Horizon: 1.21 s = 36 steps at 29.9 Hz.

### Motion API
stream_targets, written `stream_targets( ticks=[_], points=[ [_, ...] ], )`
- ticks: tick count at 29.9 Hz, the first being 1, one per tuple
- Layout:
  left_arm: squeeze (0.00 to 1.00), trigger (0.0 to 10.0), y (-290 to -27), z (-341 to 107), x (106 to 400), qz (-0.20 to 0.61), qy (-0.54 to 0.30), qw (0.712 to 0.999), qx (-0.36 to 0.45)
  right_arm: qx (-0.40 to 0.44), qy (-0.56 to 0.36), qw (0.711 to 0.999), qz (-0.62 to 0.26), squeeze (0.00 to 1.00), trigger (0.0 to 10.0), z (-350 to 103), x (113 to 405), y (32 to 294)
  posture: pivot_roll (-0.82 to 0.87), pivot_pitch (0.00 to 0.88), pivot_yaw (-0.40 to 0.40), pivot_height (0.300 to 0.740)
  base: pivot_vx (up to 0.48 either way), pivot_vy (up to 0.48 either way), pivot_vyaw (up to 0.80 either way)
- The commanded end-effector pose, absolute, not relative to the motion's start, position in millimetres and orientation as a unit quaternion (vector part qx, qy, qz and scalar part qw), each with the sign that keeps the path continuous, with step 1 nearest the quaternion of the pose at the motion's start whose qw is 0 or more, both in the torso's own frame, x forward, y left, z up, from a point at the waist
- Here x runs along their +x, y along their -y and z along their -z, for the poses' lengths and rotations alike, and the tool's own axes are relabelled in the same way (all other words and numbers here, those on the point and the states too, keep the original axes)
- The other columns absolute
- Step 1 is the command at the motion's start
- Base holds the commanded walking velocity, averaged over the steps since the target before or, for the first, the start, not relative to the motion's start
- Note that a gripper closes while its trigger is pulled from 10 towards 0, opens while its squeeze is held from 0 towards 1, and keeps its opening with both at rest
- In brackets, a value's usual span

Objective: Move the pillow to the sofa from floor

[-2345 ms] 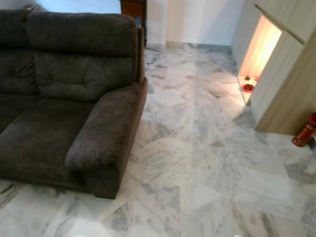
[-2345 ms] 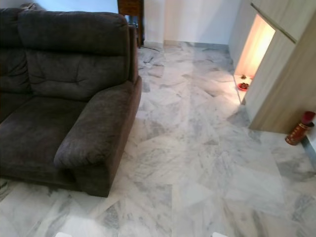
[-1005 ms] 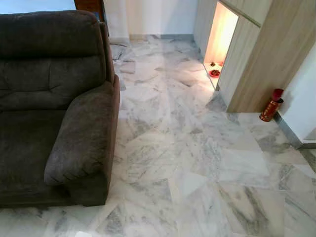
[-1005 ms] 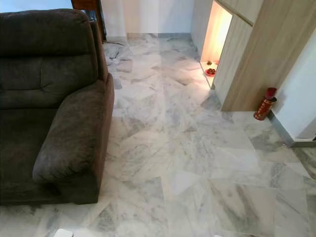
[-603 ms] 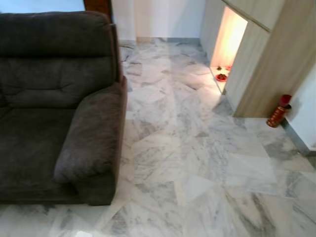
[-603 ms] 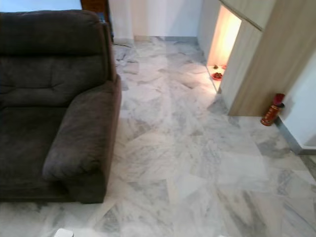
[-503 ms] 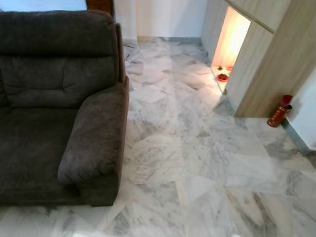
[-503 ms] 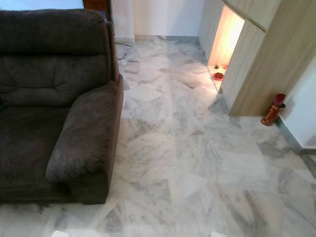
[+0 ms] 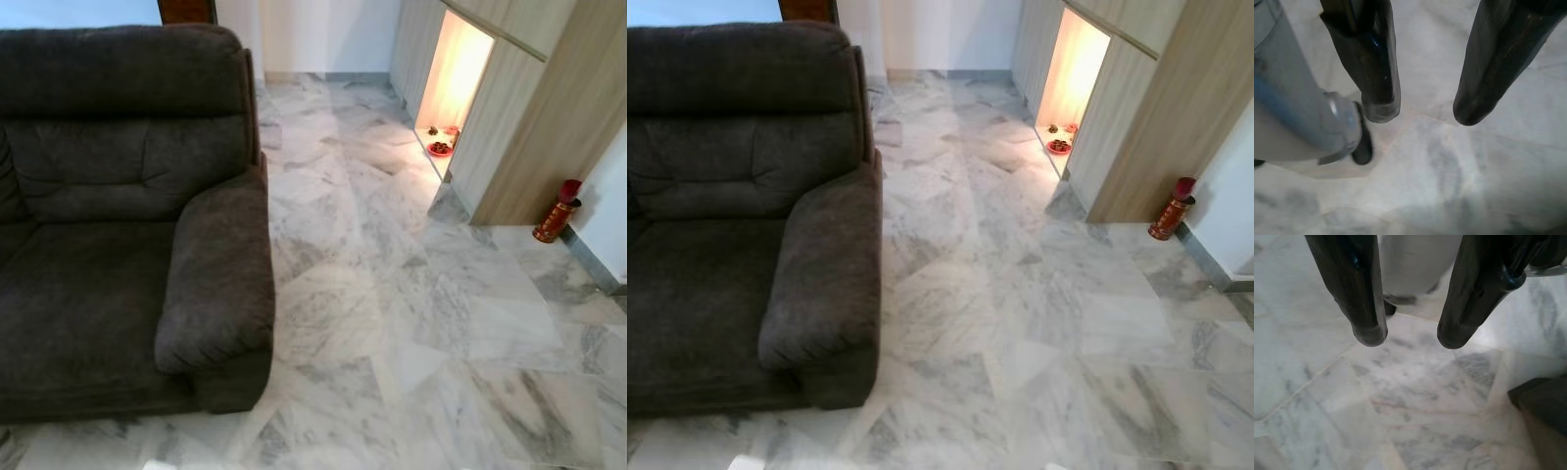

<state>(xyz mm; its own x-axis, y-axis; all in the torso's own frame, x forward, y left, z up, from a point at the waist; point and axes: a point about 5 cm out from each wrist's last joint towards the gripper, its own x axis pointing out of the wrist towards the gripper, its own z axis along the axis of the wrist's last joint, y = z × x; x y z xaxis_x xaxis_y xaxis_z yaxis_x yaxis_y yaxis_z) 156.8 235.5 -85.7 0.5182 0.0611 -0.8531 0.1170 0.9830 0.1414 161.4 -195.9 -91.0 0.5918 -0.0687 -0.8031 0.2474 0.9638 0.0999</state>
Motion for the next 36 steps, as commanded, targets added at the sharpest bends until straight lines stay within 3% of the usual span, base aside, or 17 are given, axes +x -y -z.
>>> stream_targets(
  ticks=[1, 7, 21, 26, 36],
  points=[
    [0.00, 10.0, -232.7, 87.2, 155.1, 0.023, -0.496, 0.863, 0.092, 0.091, -0.452, 0.882, 0.095, 0.00, 10.0, 92.9, 154.5, 203.0, -0.02, 0.087, 0.014, 0.740, 0.000, 0.480, 0.00],
    [0.00, 10.0, -233.7, 87.6, 153.2, 0.024, -0.497, 0.862, 0.093, 0.082, -0.451, 0.884, 0.087, 0.00, 10.0, 92.6, 156.0, 200.5, -0.02, 0.088, 0.014, 0.740, 0.000, 0.480, 0.56],
    [0.00, 10.0, -235.4, 87.5, 152.3, 0.023, -0.498, 0.862, 0.091, 0.084, -0.448, 0.886, 0.088, 0.00, 10.0, 91.7, 157.9, 200.9, -0.02, 0.086, 0.013, 0.740, 0.000, 0.480, 0.00],
    [0.00, 10.0, -234.9, 87.8, 151.9, 0.023, -0.498, 0.862, 0.091, 0.079, -0.445, 0.888, 0.082, 0.00, 10.0, 91.1, 159.3, 200.0, -0.02, 0.083, 0.014, 0.740, 0.000, 0.480, 0.80],
    [0.00, 10.0, -232.3, 88.2, 152.6, 0.026, -0.498, 0.862, 0.090, 0.088, -0.445, 0.887, 0.088, 0.00, 10.0, 91.1, 159.4, 199.7, -0.02, 0.072, 0.015, 0.740, 0.000, 0.480, 0.00]
  ],
)
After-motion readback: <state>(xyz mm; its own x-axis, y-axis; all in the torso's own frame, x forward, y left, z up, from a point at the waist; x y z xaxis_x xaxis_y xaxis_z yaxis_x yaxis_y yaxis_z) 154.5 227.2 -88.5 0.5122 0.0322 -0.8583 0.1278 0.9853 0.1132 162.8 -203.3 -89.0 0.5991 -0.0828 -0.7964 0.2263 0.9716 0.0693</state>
